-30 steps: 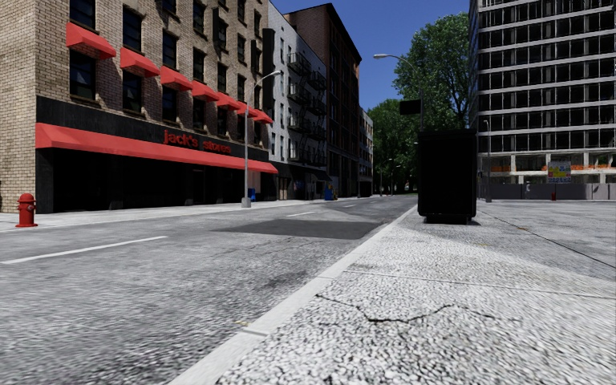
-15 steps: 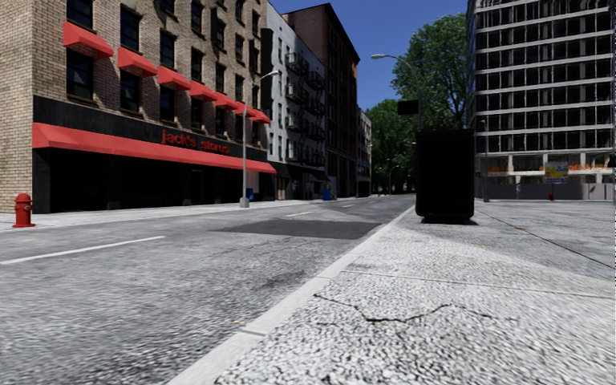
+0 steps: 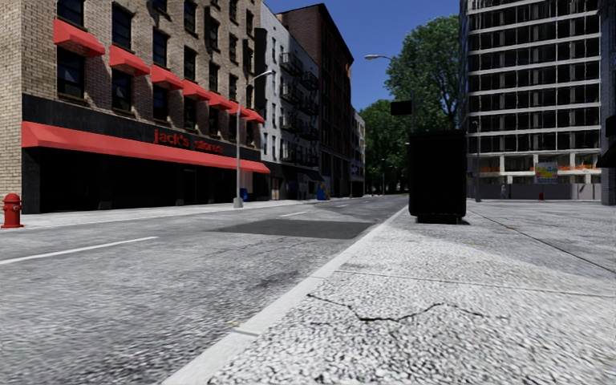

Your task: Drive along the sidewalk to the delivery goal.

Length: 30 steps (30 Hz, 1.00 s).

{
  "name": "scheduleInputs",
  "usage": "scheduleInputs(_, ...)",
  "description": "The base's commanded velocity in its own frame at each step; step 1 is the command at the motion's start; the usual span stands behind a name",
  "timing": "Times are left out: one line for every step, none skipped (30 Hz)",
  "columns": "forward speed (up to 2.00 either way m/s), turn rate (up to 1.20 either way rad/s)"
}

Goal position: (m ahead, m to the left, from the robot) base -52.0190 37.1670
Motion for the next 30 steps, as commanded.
scheduleInputs(0.0,-0.21)
scheduleInputs(0.0,-0.21)
scheduleInputs(0.0,-0.21)
scheduleInputs(0.0,-0.21)
scheduleInputs(0.0,-0.21)
scheduleInputs(0.0,-0.21)
scheduleInputs(0.0,-0.21)
scheduleInputs(0.0,-0.21)
scheduleInputs(0.0,-0.21)
scheduleInputs(0.0,-0.21)
scheduleInputs(0.0,-0.21)
scheduleInputs(0.0,-0.21)
scheduleInputs(0.0,-0.21)
scheduleInputs(0.0,-0.21)
scheduleInputs(0.0,-0.21)
scheduleInputs(0.0,-0.21)
scheduleInputs(0.0,-0.21)
scheduleInputs(0.0,-0.21)
scheduleInputs(0.0,-0.21)
scheduleInputs(0.0,-0.21)
scheduleInputs(0.0,-0.21)
scheduleInputs(0.0,-0.21)
scheduleInputs(0.0,-0.21)
scheduleInputs(0.0,-0.21)
scheduleInputs(0.0,-0.21)
scheduleInputs(0.0,-0.21)
scheduleInputs(0.0,-0.21)
scheduleInputs(0.0,-0.21)
scheduleInputs(0.0,-0.21)
scheduleInputs(0.0,-0.21)
